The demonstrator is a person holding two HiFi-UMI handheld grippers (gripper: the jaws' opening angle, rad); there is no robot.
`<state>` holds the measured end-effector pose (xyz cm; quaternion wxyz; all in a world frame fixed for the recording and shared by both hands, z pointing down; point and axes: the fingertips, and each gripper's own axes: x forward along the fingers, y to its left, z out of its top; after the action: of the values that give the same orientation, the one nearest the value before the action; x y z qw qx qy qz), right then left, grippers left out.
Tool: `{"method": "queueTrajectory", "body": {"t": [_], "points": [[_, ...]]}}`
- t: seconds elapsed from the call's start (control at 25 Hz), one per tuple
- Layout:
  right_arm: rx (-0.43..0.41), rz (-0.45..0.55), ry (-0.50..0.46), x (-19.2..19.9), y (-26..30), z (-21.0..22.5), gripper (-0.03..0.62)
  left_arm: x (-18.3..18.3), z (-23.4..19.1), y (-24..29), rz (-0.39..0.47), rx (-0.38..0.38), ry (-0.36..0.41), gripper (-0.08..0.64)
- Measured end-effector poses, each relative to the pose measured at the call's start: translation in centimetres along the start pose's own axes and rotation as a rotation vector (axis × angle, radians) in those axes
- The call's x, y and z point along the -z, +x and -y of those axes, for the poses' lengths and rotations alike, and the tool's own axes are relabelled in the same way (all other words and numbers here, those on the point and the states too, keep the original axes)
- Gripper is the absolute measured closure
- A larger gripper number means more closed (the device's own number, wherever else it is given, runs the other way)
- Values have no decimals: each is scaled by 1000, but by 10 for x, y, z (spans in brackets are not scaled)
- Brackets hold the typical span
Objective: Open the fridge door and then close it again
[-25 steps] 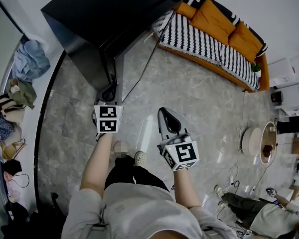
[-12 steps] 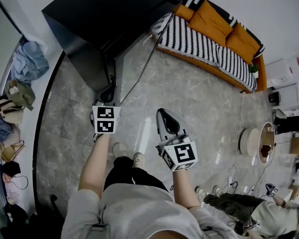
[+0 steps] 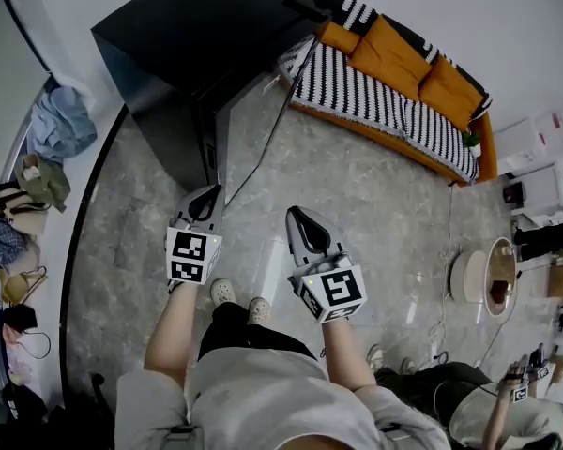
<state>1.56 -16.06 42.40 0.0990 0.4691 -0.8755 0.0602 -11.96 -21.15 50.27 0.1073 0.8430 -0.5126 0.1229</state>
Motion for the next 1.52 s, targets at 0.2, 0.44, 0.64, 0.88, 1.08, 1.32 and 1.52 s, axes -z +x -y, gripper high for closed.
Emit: {"method": "queueTrajectory", "body": {"t": [0.2, 0.44, 0.64, 0.88, 1.08, 1.32, 1.52], "points": [[-30, 35, -10, -13, -16, -4, 566, -40, 30, -35, 96, 40, 25, 546], [-59, 77, -14, -28, -39, -9, 567, -81, 59, -75, 195, 32, 44, 546], [-85, 110, -13, -38, -55, -14, 568, -98, 74, -105, 246, -6, 58, 546], [-122, 147, -24, -50, -72, -21, 566, -108, 84, -137, 285, -64, 50, 547], [-147, 163, -23, -53, -83, -24, 568, -108, 93, -158, 326, -105, 54, 546], [-168, 180, -32, -58, -94, -29, 567, -108, 97, -179, 365, -152, 46, 546], [-173, 201, -28, -63, -103, -31, 568, -110, 102, -188, 373, -173, 48, 546]]}}
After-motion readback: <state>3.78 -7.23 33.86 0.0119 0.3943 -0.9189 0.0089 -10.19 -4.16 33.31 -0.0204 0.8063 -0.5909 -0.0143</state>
